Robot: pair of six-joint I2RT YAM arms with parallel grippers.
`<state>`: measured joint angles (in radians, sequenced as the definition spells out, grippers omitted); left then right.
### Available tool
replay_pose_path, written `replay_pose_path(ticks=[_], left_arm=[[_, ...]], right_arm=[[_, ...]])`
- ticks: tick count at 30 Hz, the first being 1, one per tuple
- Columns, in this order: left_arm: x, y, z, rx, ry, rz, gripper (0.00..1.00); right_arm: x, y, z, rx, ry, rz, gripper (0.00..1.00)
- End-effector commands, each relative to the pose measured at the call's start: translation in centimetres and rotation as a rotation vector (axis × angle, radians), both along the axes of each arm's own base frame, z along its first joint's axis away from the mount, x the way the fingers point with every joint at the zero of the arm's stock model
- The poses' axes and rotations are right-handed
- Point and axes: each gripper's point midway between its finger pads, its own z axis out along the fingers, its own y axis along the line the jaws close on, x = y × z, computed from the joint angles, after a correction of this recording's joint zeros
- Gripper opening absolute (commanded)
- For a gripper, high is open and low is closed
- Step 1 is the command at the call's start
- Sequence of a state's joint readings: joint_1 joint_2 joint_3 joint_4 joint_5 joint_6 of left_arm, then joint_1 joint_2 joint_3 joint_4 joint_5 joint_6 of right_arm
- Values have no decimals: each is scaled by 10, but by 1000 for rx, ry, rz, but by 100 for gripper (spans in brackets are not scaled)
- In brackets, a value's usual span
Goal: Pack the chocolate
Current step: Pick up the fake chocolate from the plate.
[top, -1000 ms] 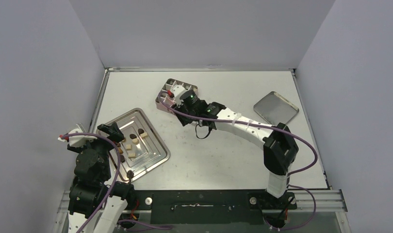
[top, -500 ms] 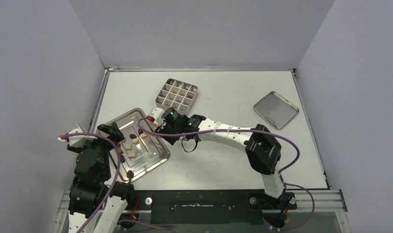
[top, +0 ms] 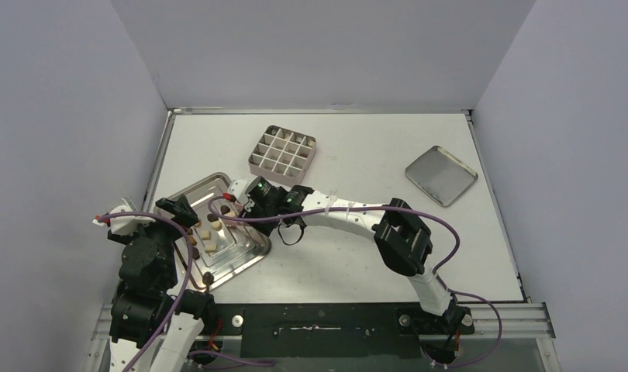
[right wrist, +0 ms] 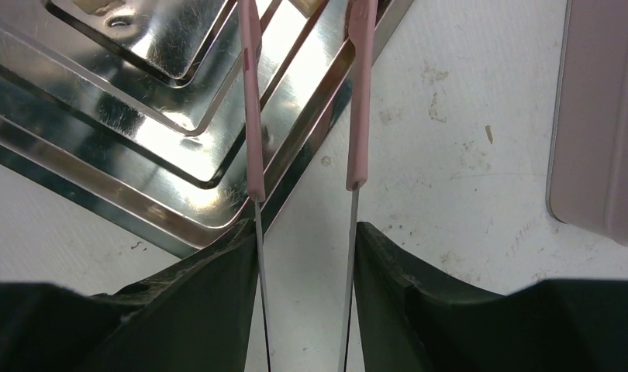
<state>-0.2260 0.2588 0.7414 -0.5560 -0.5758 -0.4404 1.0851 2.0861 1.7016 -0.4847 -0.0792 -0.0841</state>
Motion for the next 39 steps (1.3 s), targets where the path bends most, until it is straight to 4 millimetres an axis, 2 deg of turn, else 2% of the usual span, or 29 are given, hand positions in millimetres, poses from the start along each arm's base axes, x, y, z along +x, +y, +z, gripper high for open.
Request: replay_pose_path(ticks=[1,10,18,29,39], left_arm=[[0,1,13,-5,-52,6,95],[1,2,13,-3,-49,7,95],[2,1,12,-2,-45,5,95],[2,1,12,-2,-43,6,95],[1,1,12,-3,-47,4,95]], right_arm=[[4,18,22,48,-46,16,44],[6,21,14,31,-40,22,41],[4,22,11,20,-38,35,34],[-8,16,28,50,-40,51,23],[-15,10,38,74,-31,46,20]])
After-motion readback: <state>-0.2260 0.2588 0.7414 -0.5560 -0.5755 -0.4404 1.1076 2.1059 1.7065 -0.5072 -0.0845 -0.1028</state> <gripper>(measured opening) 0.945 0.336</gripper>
